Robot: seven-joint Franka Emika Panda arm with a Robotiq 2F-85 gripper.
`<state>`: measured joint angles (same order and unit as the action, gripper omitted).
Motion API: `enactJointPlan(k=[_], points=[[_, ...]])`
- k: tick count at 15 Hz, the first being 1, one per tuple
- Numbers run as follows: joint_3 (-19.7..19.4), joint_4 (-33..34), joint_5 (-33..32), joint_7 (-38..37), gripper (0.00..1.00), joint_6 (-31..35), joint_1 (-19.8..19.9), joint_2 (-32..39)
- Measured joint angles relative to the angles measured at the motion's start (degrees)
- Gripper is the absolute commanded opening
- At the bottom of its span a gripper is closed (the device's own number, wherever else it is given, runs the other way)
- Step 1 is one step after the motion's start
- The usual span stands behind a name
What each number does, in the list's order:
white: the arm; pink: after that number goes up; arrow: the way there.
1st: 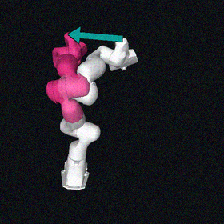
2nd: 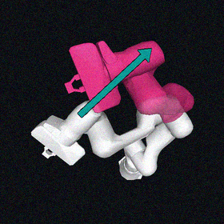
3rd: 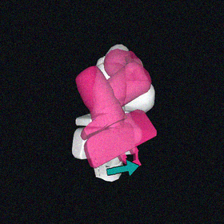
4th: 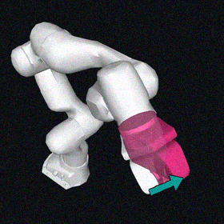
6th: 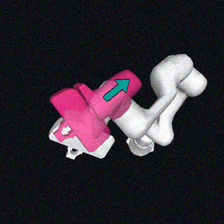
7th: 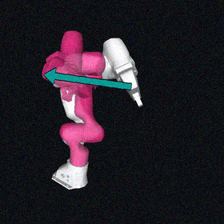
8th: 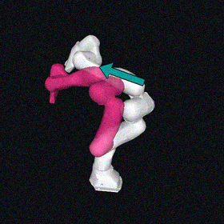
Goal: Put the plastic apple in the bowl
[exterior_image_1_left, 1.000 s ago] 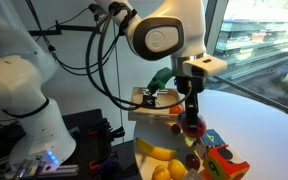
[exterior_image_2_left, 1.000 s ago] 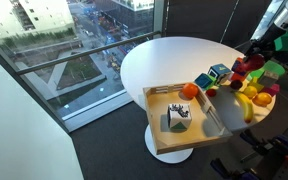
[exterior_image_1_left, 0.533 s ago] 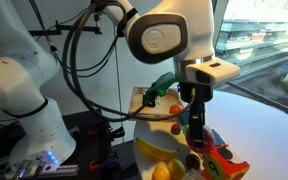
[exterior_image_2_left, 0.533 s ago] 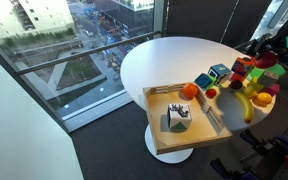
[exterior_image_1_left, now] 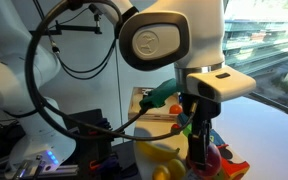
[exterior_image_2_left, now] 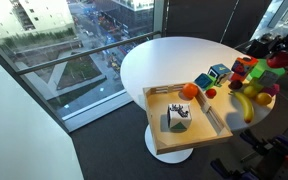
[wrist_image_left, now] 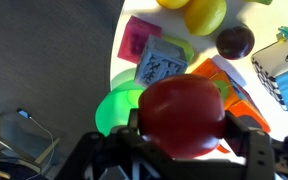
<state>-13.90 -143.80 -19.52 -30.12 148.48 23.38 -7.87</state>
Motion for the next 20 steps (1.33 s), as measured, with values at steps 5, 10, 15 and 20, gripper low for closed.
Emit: enactJointPlan(k=[5,10,15,20], points=[[-1.75,0.74,-0.36,-0.53,0.56,0.0,1.39,0.94],[-3.12,2.87,-0.37,-1.6,0.56,0.03,1.5,3.86],[-4.37,5.67,-0.7,-2.61,0.56,0.03,1.49,7.09],[-6.09,8.19,-0.71,-3.33,0.56,0.03,1.41,10.03]])
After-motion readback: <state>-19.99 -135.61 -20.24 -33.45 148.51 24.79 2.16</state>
